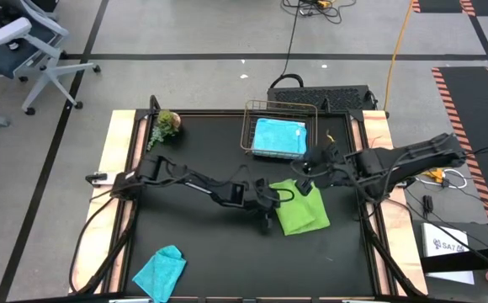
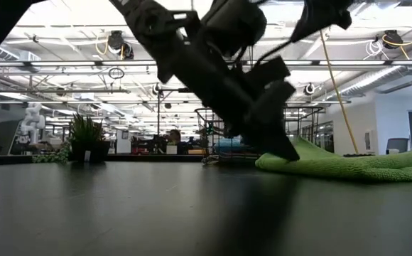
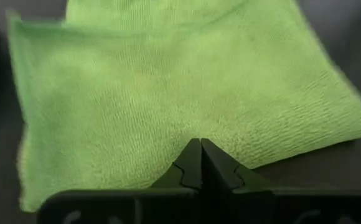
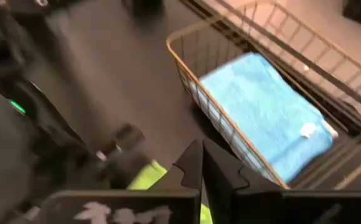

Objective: Fold microfiber towels
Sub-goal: Fold the green towel

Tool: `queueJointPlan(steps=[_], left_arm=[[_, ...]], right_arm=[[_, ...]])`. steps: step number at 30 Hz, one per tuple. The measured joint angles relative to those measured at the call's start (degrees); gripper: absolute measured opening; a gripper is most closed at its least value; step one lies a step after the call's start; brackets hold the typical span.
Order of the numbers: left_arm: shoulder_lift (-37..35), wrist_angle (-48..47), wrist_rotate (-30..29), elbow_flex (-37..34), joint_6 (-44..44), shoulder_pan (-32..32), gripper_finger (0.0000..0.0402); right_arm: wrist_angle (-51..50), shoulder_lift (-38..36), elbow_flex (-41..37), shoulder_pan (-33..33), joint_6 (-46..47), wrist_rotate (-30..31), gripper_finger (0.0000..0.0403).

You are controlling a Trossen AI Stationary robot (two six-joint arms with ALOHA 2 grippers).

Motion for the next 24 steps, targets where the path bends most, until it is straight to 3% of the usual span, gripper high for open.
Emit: queueJointPlan(steps=[7,14,24], left_arm=[[1.5,-0.6,-0.6,0.1,-3.4,0.6,0.0003],[1.1,-10.7,1.9,0.4,-5.4,-1.6,0.0002],[-1.9,-23.9,1.7,0.1,-8.4,-8.9,0.0005]], right_arm=[[8.7,-1.5,0.0,0.0,-6.9,2.6,0.0001],[10.1,-1.8,0.0,0.0,-8.5,2.3,0.0001],[11.1,-1.7,-5.1,0.0,-1.9,-7.5,0.0000]])
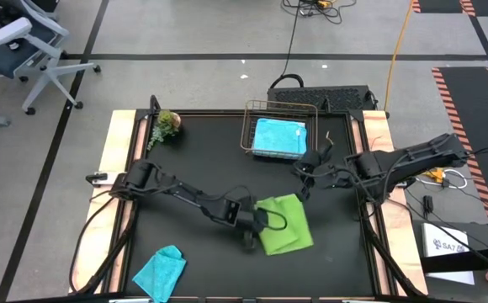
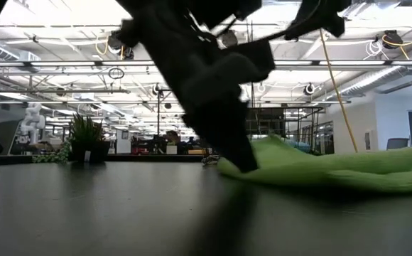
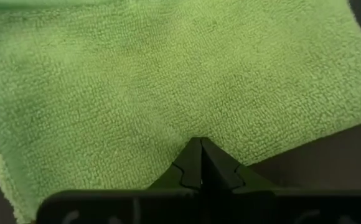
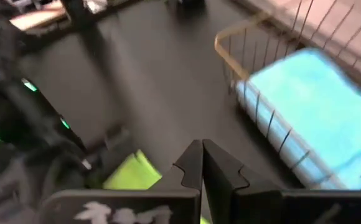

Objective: Fold microfiber towels
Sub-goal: Fold the green towel

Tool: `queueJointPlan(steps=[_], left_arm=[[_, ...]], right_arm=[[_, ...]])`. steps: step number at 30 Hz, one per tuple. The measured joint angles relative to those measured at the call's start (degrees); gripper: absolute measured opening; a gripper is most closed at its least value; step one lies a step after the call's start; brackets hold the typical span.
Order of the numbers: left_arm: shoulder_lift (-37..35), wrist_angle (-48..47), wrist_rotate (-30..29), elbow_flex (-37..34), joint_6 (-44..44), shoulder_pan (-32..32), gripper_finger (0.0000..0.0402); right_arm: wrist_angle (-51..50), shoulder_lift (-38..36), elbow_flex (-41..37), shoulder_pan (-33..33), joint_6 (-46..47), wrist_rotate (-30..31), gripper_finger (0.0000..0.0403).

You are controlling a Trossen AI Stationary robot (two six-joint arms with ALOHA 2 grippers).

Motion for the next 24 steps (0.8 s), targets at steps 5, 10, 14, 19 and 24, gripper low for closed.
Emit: queueJointPlan(steps=[5,10,14,19,24], left_arm=[[-3.9,-9.7,-3.3,-0.3,-0.7,-2.4,0.0003],[-7.2,-20.6,-8.4,-0.6,-2.6,-3.8,0.0007],[-10.0,-21.8,-9.9,-0.8,-3.9,-4.0,0.0004],[-14.9,-24.1,-12.5,-0.6,-5.4,-4.0,0.0012],[-20.9,-29.5,-17.2,-0.5,-7.8,-4.4,0.0003]], right_arm=[[0.5,0.0,-5.5,0.3,6.9,-7.0,0.0000],[8.2,0.2,-11.3,2.5,11.9,-11.2,0.0000],[18.0,2.4,-14.1,4.8,13.7,-12.2,0.0000],[23.3,9.2,-14.3,7.6,16.8,-18.5,0.0000],[30.4,17.4,-14.3,10.5,19.3,-24.6,0.0000]])
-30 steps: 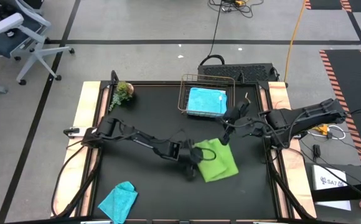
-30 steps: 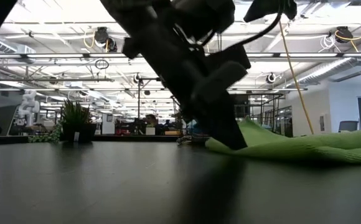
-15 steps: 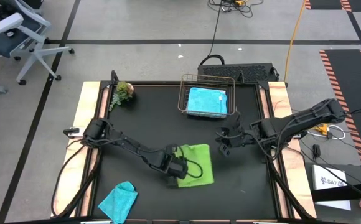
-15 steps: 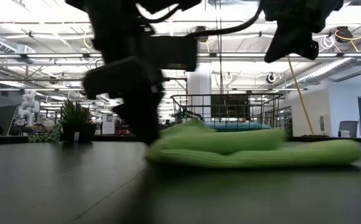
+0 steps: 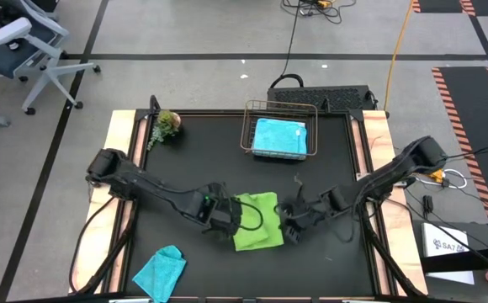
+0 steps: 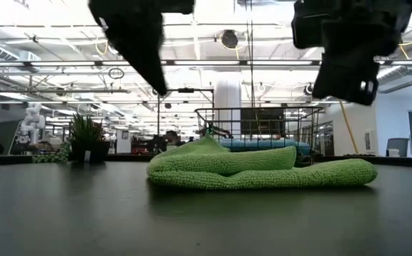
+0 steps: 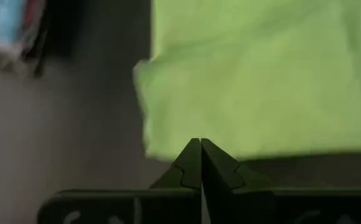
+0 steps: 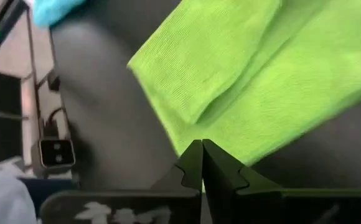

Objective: Fold microfiber towels
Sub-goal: Fold the green towel

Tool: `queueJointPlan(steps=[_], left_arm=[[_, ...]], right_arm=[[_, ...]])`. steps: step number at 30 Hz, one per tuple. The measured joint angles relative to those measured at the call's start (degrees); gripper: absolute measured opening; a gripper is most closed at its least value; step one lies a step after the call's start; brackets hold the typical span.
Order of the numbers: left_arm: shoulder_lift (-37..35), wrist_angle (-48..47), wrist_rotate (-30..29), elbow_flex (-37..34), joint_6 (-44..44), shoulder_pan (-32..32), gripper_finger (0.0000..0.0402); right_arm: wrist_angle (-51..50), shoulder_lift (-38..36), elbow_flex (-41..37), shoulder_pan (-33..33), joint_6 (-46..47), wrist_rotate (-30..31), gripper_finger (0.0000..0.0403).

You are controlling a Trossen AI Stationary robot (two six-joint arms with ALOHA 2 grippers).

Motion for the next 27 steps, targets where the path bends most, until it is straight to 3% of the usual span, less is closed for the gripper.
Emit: queueJointPlan(steps=[9,17,27], left_arm=[[-2.8,-3.0,-5.0,-3.4,-2.2,2.3,0.0031],[-2.8,1.4,1.6,-7.0,-1.0,7.0,0.0033],[-2.8,2.2,3.9,-7.0,-1.4,7.0,0.0033]], right_arm=[[7.7,10.6,1.3,2.1,-11.4,-0.9,0.0001],[11.1,13.8,1.4,1.3,-15.8,-1.4,0.0053],[8.7,13.7,1.7,1.3,-40.0,1.1,0.0118]])
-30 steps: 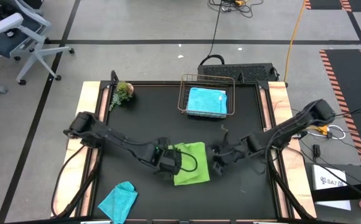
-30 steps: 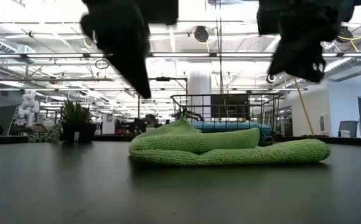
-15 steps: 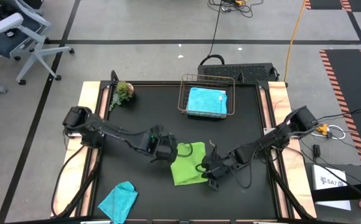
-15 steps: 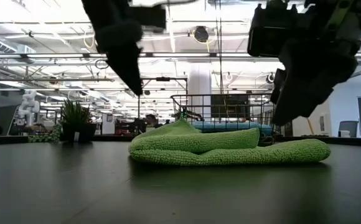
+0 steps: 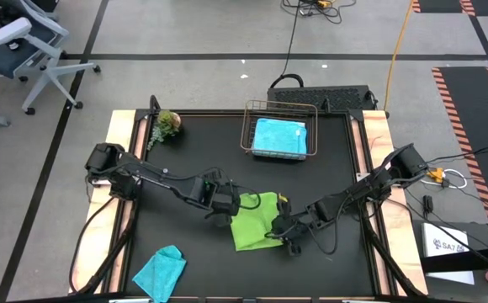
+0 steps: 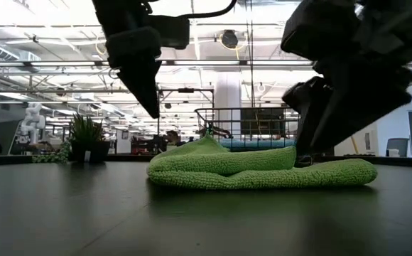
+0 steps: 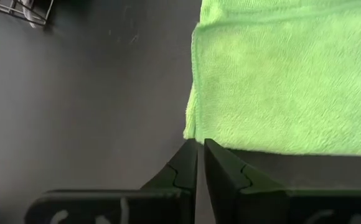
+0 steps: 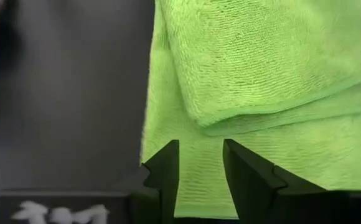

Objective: Fold microfiber towels
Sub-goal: Fold the green towel

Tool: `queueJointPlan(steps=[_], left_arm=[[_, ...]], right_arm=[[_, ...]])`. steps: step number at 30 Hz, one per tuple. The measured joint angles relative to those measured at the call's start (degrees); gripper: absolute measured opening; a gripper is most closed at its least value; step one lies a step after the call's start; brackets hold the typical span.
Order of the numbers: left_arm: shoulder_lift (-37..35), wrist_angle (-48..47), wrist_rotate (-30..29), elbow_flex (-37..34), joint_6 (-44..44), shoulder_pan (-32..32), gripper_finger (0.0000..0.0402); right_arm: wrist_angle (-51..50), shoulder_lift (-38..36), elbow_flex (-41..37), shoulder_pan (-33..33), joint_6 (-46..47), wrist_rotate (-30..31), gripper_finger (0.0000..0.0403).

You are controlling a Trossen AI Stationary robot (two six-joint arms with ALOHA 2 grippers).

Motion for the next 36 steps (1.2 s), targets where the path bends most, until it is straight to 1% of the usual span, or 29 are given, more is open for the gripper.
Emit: queueJointPlan(steps=[6,15,19,24,28,33,36], left_arm=[[0.0,1.7,0.2,0.0,-2.9,0.0,0.0033],[0.0,2.0,0.0,0.0,-8.1,0.0,0.0033],[0.0,2.2,-0.2,0.0,-11.6,0.0,0.0033],[0.0,2.2,-0.8,0.0,-15.1,-0.1,0.0033],[0.0,2.3,-1.3,0.1,-16.8,-0.2,0.0033],[0.0,2.3,-1.3,0.1,-18.3,-0.3,0.0033],[0.0,2.4,-1.3,0.1,-18.7,-0.4,0.0033]], right_arm=[[-0.2,0.0,0.0,0.0,-15.5,5.4,0.0121],[-0.3,0.0,0.0,0.0,-30.2,5.0,0.0121],[0.3,0.0,0.0,0.0,-34.3,4.7,0.0121],[1.2,0.3,0.0,0.0,-36.6,0.4,0.0121],[1.9,0.3,0.0,0.1,-40.5,0.3,0.0121],[5.5,0.3,0.0,-0.2,-44.7,0.3,0.0121],[5.5,0.3,0.0,-0.8,-45.9,0.3,0.0121]])
